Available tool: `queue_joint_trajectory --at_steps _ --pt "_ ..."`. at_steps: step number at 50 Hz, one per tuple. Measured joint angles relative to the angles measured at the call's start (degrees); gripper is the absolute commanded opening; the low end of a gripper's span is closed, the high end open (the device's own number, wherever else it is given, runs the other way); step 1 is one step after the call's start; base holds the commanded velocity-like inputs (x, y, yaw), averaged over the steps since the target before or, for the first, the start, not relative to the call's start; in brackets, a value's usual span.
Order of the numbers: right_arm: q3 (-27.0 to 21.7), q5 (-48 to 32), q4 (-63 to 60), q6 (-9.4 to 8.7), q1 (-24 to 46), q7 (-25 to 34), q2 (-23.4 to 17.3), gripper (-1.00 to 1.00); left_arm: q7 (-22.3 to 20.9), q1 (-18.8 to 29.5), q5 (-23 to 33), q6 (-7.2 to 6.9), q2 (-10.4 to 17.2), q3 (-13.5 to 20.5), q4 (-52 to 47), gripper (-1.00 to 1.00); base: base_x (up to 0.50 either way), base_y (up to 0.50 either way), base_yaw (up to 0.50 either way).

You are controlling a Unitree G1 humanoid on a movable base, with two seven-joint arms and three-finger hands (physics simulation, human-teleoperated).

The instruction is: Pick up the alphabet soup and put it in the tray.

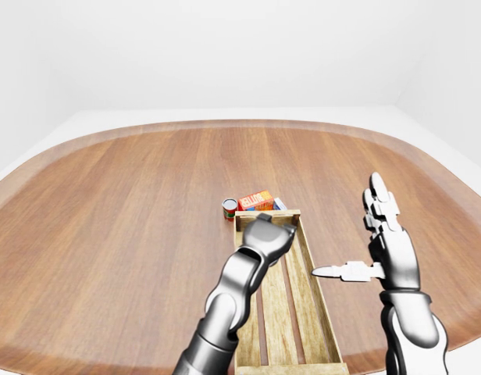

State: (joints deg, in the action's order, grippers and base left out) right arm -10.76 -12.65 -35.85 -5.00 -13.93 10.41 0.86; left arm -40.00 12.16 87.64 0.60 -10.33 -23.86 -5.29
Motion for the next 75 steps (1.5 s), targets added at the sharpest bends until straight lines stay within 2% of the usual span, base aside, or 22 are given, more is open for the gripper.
queue_joint_trajectory --at_steps 8,31,59,75 --pt "-0.11 0.09 0.09 0.00 0.06 0.05 0.00 1.00 0.00 0.37 0.70 0.49 -0.58 -0.22 1.52 -1.00 0.00 0.00 0.00" --pt "-0.28 0.23 -0.28 0.00 -0.12 0.24 0.09 1.00 0.15 0.34 0.93 0.58 -1.44 -1.10 8.45 -1.00 0.00 0.00 0.00" --pt "-0.18 0.16 -0.45 0.00 -0.24 0.33 0.16 1.00 5.30 0.67 0.31 0.68 -0.62 -0.25 17.39 -1.00 0.00 0.00 0.00" --pt "-0.20 0.20 -0.32 0.00 -0.16 0.40 0.11 1.00 6.81 1.29 1.35 0.91 -0.63 -0.16 21.22 -1.00 0.00 0.00 0.00"
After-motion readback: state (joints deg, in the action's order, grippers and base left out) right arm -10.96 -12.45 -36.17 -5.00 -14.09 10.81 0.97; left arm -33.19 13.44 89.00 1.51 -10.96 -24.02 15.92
